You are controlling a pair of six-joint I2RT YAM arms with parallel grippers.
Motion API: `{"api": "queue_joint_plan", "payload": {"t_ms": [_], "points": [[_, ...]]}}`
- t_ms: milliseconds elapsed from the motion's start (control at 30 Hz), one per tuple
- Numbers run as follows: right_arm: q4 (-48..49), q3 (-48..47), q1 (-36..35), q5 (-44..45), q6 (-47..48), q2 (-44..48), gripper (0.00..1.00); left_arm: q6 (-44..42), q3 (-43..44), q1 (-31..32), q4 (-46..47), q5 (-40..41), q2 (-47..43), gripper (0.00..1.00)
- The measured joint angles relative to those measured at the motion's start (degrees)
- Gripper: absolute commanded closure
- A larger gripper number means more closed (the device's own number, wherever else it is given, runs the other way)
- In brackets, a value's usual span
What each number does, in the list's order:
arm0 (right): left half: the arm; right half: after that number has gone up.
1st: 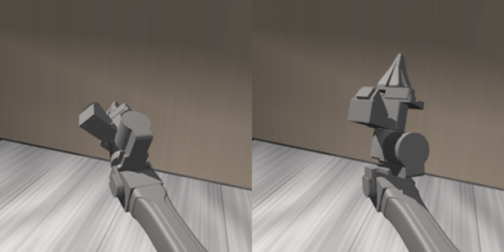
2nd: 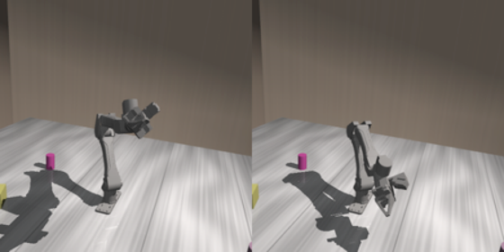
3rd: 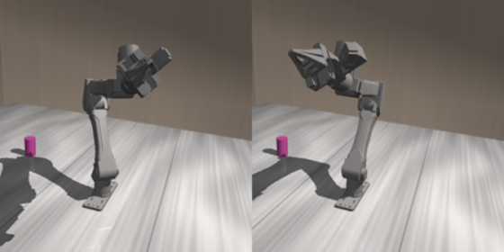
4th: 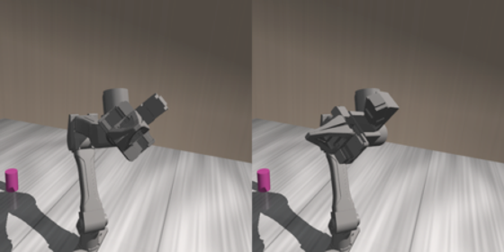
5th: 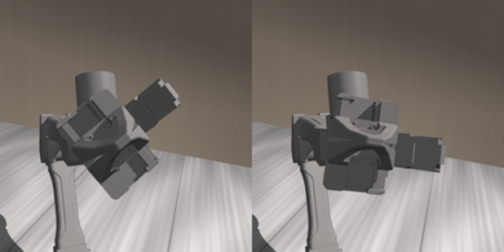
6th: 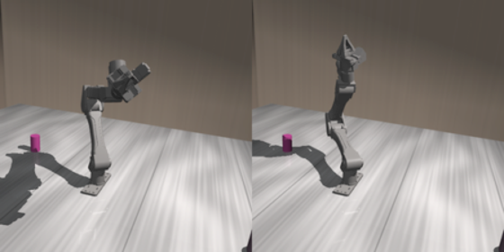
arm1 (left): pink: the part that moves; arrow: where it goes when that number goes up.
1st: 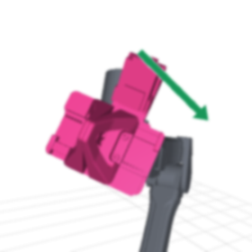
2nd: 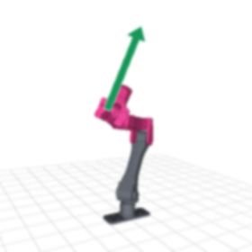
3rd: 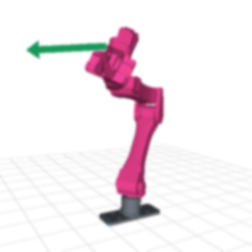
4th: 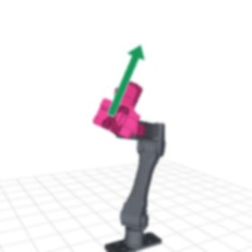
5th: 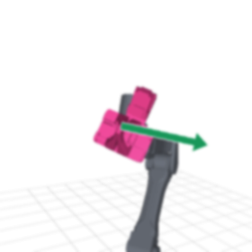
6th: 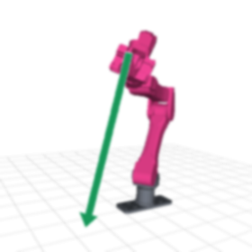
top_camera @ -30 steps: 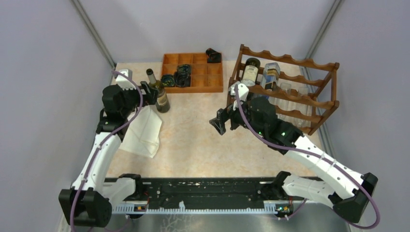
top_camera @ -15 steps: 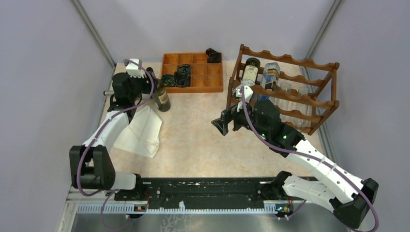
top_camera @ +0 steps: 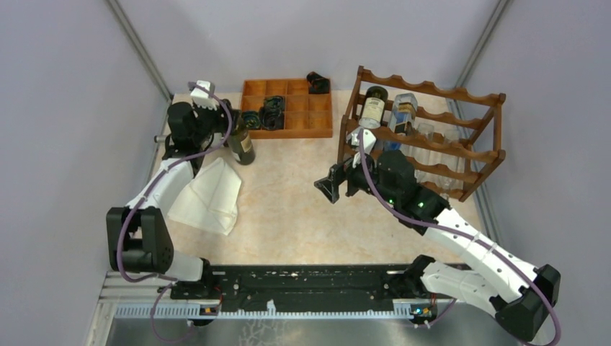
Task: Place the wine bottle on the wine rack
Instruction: Pick up the wine bottle from the center of the board.
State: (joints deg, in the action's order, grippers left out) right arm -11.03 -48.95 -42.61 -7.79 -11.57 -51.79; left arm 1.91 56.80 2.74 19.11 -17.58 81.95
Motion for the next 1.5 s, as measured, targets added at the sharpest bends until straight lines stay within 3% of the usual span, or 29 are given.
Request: {"api": "queue_joint_plan", "payload": {"t_ms": [100,167,200,500,733,900,1100,1233,1500], "points": [[0.87,0.74,0.13,-0.44,-0.22,-0.39,0.02,-0.37,0.74,0.0,0.2,-0.66,1.11,0.8],[1.57,1.4,0.15,-0.9,-0.22,-0.5,0.02,-1.4,0.92,-0.02,0.59,-0.94,1.31,0.97],[1.62,1.49,0.15,-1.03,-0.22,-0.52,0.02,-0.92,0.92,-0.02,0.61,-1.81,1.38,1.0],[6.21,4.07,0.42,-3.52,2.8,-0.35,0.02,3.1,-2.95,-0.28,-2.12,-12.96,-5.81,1.0],[14.47,10.82,0.42,-11.82,8.48,0.28,0.02,20.33,-10.43,-0.26,1.46,-28.46,-18.38,1.0],[18.25,12.31,0.42,-17.38,9.01,-0.83,0.02,36.74,-20.06,-0.04,10.95,-35.36,-21.75,1.0],[18.78,12.15,-0.83,-20.35,7.19,-6.1,0.02,46.31,-29.62,7.26,19.39,-32.68,-23.39,1.0],[17.16,12.09,-3.87,-19.32,6.93,-7.85,0.02,46.71,-32.5,14.49,22.71,-28.15,-26.36,1.0],[15.17,11.47,-7.39,-17.73,4.04,-10.78,0.02,46.1,-35.43,18.23,27.26,-19.08,-28.3,1.0]]}}
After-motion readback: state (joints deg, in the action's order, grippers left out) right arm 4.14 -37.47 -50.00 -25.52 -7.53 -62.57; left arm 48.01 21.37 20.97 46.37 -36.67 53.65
